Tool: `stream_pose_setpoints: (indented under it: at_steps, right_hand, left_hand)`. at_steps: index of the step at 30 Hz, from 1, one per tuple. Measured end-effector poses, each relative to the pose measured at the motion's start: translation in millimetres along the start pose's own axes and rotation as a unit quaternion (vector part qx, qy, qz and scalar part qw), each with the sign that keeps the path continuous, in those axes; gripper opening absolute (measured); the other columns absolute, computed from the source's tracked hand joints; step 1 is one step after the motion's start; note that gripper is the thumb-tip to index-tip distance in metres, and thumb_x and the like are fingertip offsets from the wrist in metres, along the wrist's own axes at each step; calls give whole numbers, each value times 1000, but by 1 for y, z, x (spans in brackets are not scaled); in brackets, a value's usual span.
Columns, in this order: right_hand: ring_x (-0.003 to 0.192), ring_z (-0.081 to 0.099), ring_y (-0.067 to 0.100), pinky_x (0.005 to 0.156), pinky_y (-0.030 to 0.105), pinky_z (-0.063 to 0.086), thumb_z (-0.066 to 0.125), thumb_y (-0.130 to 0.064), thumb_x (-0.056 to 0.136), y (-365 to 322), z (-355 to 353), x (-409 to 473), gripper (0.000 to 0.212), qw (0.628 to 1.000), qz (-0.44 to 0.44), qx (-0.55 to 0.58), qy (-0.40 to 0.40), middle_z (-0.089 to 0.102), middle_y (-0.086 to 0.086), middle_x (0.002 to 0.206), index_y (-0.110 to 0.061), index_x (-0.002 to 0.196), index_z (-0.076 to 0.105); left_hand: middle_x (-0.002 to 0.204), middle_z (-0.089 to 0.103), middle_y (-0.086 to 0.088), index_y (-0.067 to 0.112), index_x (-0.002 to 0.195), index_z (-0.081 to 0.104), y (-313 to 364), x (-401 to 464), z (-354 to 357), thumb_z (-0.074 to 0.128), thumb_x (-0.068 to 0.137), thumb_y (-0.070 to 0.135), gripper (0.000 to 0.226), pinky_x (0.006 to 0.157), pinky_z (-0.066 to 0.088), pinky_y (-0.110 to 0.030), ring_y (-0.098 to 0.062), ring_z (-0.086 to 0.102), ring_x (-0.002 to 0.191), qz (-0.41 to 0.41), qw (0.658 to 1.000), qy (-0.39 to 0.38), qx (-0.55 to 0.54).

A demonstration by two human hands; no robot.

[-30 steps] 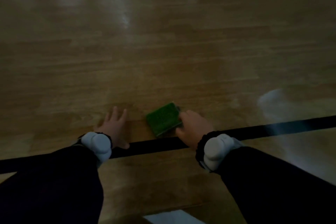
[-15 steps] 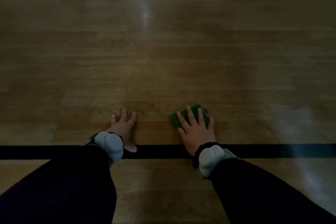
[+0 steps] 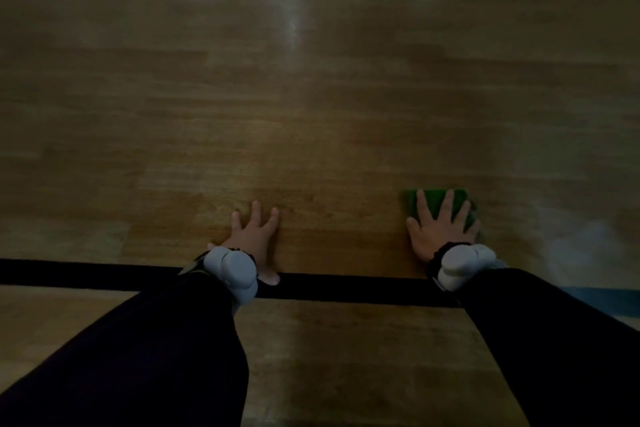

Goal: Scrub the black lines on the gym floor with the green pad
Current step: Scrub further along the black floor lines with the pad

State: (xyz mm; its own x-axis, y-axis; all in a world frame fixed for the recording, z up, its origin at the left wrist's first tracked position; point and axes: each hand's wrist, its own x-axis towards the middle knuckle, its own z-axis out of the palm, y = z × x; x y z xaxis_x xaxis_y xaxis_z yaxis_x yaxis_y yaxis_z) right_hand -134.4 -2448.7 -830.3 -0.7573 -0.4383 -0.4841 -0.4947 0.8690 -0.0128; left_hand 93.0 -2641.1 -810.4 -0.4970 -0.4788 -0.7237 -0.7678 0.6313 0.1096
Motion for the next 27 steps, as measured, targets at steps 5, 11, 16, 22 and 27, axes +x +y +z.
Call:
stream_pose_setpoints:
  at_steps: [5,11,16,22,27]
  right_hand:
    - [144,-18,39,115,59,-7,20,-51,99,-30,7,-26,59,991,-133,-16,-20,-24,9,158,-41,149,-11]
    - [143,-25,34,112,56,-16,22,-51,98,-115,45,-81,57,945,-315,-68,-48,-25,2,158,-47,148,-6]
    - [147,-13,30,120,52,2,44,-46,96,-97,3,-67,74,933,-333,45,-125,-21,0,159,-39,150,-6]
    - [141,-14,50,113,65,14,78,-50,70,-21,-23,-47,124,981,-106,-43,-158,-27,8,157,-36,149,-16]
    - [141,-11,51,113,63,14,79,-47,70,-17,-16,-49,123,979,-92,-38,-177,-25,7,157,-37,149,-15]
  left_hand:
    - [155,-29,4,39,148,-12,3,-3,-1,80,72,30,120,103,16,-76,-37,-18,144,1,1000,6,-10]
    - [157,-25,5,35,148,-18,-1,-5,4,81,71,28,126,105,13,-75,-33,-16,145,-3,999,35,-38]
    - [157,-25,4,33,146,-23,-1,-13,9,79,75,26,125,107,14,-72,-31,-13,146,-5,997,61,-45]
    - [155,-29,-6,26,149,-17,32,-31,17,62,90,15,100,116,6,-59,-32,-19,145,103,975,93,173]
    - [155,-31,-1,33,149,-16,66,-32,38,35,93,59,80,118,-8,-53,-25,-24,144,141,985,9,95]
